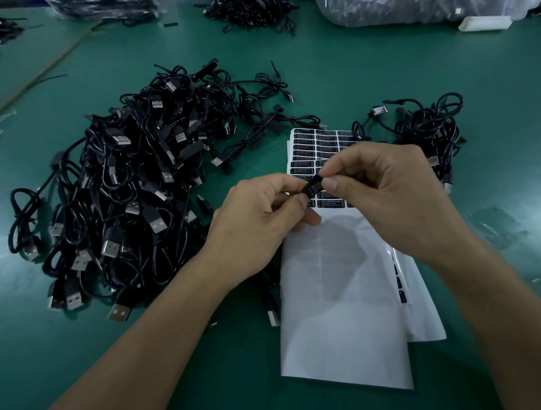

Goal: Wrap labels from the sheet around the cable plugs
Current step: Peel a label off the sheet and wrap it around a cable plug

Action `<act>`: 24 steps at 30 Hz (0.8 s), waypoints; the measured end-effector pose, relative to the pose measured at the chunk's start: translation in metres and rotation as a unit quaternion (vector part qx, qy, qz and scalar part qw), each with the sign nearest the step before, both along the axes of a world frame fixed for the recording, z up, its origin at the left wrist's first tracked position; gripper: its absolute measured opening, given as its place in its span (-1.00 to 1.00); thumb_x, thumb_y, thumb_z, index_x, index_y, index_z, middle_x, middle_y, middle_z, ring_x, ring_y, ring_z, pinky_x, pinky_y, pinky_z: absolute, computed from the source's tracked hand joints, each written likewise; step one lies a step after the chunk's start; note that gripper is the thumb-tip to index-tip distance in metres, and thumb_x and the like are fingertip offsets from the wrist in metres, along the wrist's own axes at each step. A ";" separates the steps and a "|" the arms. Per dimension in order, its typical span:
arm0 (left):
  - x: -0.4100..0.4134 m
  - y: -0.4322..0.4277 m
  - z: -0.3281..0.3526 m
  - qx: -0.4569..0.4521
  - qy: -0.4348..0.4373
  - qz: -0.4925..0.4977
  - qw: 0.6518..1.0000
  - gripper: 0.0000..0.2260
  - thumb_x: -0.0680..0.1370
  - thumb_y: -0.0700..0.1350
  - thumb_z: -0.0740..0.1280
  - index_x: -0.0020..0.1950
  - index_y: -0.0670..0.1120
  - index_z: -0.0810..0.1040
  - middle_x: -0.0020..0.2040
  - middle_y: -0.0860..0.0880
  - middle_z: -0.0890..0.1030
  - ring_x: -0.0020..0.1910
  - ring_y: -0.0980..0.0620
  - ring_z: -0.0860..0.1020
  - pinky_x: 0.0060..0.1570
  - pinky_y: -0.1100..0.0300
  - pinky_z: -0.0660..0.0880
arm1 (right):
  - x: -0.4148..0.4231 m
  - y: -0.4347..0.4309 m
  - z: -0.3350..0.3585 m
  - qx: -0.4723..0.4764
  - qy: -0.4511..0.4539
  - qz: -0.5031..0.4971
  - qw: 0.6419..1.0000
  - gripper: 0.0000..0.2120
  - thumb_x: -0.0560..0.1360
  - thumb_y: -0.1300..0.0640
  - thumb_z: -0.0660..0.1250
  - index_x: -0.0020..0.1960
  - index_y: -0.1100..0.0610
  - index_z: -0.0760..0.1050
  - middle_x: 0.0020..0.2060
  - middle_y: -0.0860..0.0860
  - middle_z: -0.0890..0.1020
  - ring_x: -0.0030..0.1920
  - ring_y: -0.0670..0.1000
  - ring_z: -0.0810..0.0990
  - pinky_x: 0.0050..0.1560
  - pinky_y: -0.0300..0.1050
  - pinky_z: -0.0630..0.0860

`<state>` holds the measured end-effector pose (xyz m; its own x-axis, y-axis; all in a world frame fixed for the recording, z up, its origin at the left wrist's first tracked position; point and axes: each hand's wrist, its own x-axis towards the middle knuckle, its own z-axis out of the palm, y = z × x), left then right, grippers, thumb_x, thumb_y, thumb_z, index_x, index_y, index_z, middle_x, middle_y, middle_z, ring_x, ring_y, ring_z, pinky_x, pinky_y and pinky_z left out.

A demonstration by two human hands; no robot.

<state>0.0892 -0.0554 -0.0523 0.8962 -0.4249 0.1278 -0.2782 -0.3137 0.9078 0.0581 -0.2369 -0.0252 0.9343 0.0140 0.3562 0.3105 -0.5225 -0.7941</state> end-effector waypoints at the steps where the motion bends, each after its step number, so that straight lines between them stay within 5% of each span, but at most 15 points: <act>1: 0.000 0.000 0.000 0.000 0.001 0.001 1.000 -0.84 0.51 0.05 0.28 -0.01 0.29 0.59 -0.20 0.16 0.73 -0.22 0.09 0.68 0.07 -0.17 0.59 | 0.000 -0.001 0.001 0.006 0.000 0.000 1.000 -0.74 0.50 0.24 0.47 -0.15 -0.13 0.61 -0.27 -0.08 0.68 -0.24 -0.04 0.64 -0.16 -0.20 0.59; 18: 0.000 -0.001 -0.001 -0.014 -0.001 -0.008 1.000 -0.84 0.41 0.20 0.27 -0.08 0.44 0.58 -0.21 0.16 0.73 -0.21 0.07 0.69 0.07 -0.18 0.59 | -0.001 0.002 0.001 -0.022 -0.005 -0.005 1.000 -0.74 0.50 0.24 0.48 -0.15 -0.13 0.60 -0.32 -0.13 0.66 -0.30 -0.19 0.59 -0.22 -0.38 0.49; 24: 0.000 -0.001 -0.001 -0.011 0.006 -0.004 1.000 -0.86 0.47 0.11 0.31 -0.02 0.32 0.59 -0.21 0.13 0.73 -0.20 0.04 0.69 0.08 -0.17 0.59 | -0.002 0.002 -0.001 -0.029 -0.002 -0.013 0.999 -0.76 0.50 0.24 0.48 -0.14 -0.11 0.60 -0.32 -0.15 0.66 -0.30 -0.19 0.59 -0.23 -0.40 0.47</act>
<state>0.0891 -0.0566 -0.0538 0.8939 -0.4300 0.1265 -0.2701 -0.2918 0.9176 0.0560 -0.2345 -0.0259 0.9329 0.0111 0.3599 0.3002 -0.5761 -0.7602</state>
